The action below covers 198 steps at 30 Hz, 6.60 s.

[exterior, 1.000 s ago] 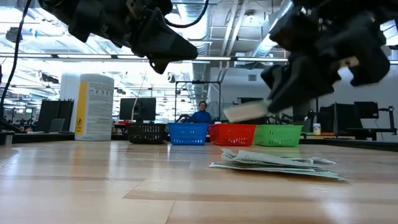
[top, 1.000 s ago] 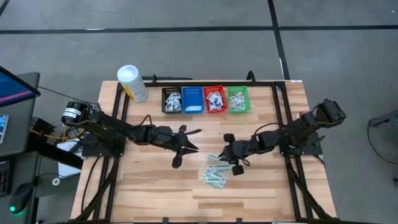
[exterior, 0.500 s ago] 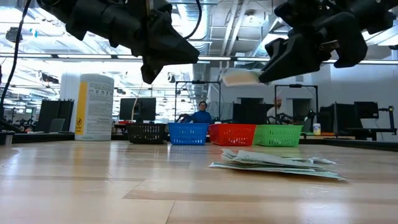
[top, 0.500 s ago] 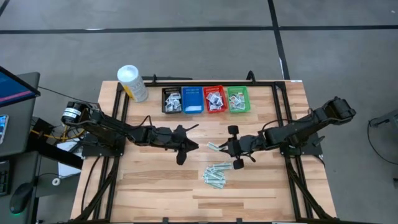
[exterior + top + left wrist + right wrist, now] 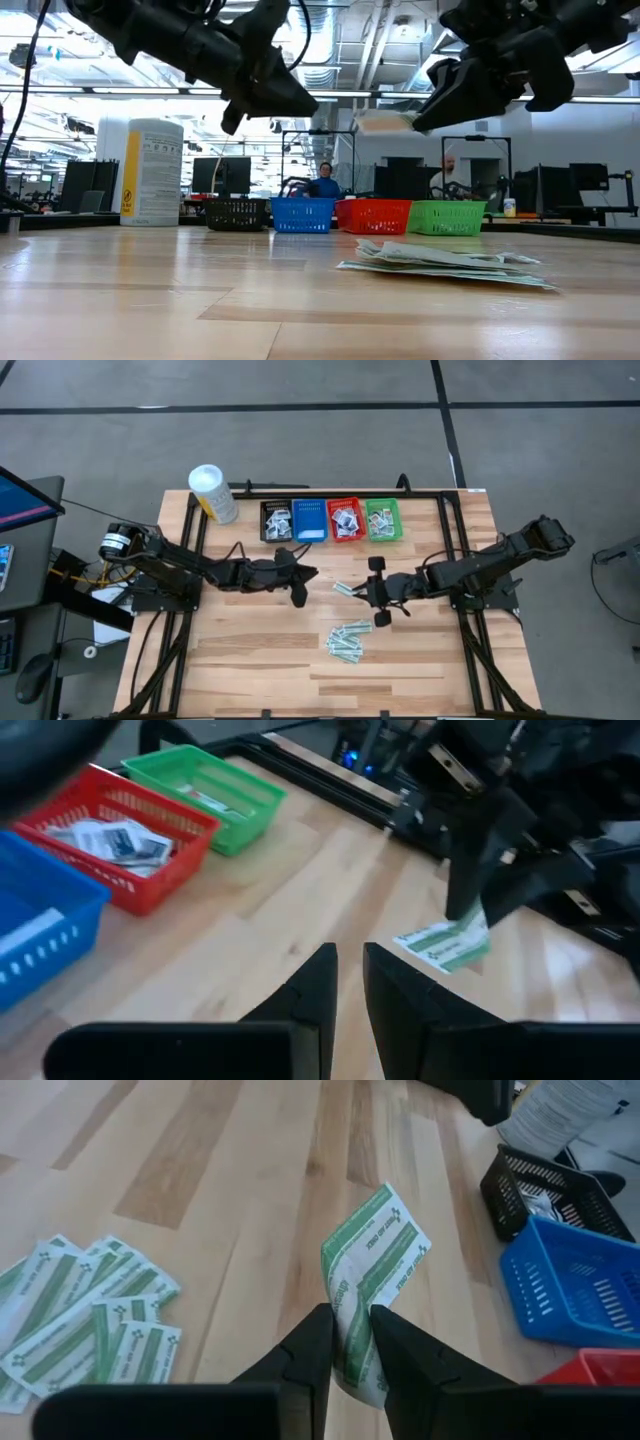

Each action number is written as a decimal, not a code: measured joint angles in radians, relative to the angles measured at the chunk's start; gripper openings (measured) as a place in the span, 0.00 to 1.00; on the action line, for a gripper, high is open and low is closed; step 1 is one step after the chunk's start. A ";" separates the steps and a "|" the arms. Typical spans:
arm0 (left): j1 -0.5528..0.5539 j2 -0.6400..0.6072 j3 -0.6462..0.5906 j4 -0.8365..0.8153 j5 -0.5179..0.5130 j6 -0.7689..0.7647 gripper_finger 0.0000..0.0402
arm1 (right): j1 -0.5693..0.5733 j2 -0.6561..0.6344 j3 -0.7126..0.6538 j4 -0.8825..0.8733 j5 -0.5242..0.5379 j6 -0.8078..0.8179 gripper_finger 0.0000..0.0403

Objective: Pick & Place First Aid Supplies
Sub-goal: Put the green pad into the blue bin

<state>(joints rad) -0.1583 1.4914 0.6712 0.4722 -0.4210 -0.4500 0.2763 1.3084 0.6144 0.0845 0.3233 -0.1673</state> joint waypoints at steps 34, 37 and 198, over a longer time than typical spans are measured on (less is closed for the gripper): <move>0.066 0.156 0.001 0.186 0.115 0.970 0.30 | -0.004 0.002 0.001 0.020 -0.003 0.002 0.16; 0.064 0.156 0.001 0.189 0.147 1.085 0.30 | -0.004 0.002 0.001 0.021 -0.004 0.002 0.16; 0.445 0.185 0.005 0.164 -0.019 0.514 0.23 | -0.021 -0.001 0.001 0.151 0.073 -0.022 0.67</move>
<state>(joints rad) 0.2863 1.6768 0.6758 0.6357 -0.4397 0.0644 0.2548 1.3071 0.6151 0.2357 0.3962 -0.1889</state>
